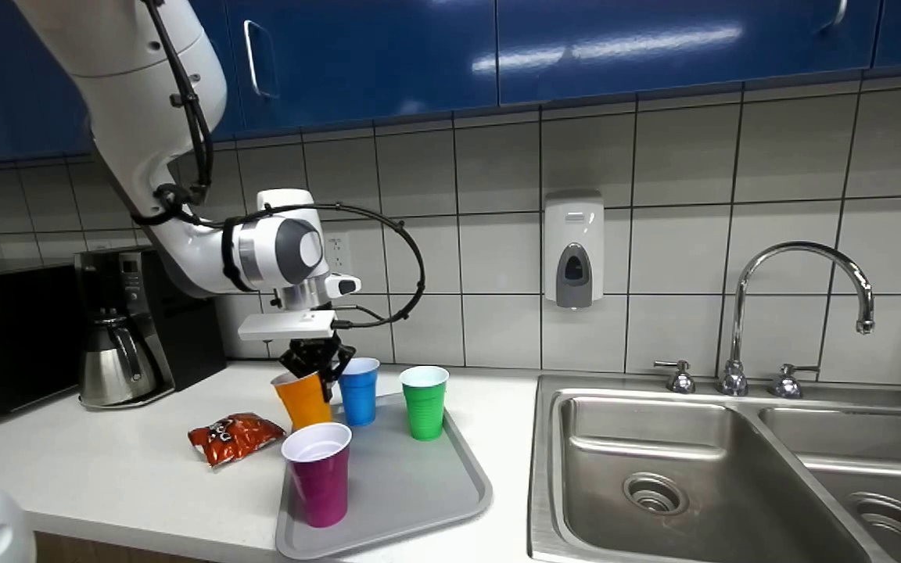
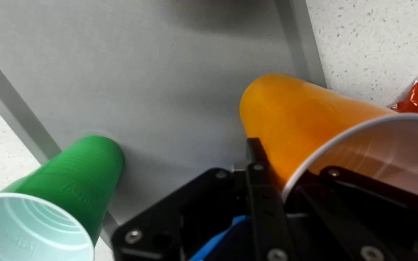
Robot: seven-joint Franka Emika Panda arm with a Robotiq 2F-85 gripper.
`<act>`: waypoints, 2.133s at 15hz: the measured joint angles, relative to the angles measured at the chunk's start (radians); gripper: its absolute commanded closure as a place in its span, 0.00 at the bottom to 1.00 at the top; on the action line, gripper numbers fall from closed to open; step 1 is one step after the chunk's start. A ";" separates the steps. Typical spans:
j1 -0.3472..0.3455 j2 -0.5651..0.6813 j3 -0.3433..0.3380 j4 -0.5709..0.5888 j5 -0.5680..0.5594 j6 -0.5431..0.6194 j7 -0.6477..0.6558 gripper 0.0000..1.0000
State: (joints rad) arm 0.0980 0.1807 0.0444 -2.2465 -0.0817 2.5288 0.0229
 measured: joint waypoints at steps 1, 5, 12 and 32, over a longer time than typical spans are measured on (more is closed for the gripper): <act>0.000 0.007 -0.002 0.002 0.000 0.004 0.000 1.00; -0.002 0.030 -0.013 0.009 0.000 0.020 0.001 1.00; -0.018 0.055 -0.027 0.011 0.000 0.046 0.000 1.00; -0.017 0.113 0.002 0.033 0.053 0.108 -0.017 0.44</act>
State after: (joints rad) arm 0.0805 0.2938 0.0468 -2.2132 -0.0285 2.6364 0.0063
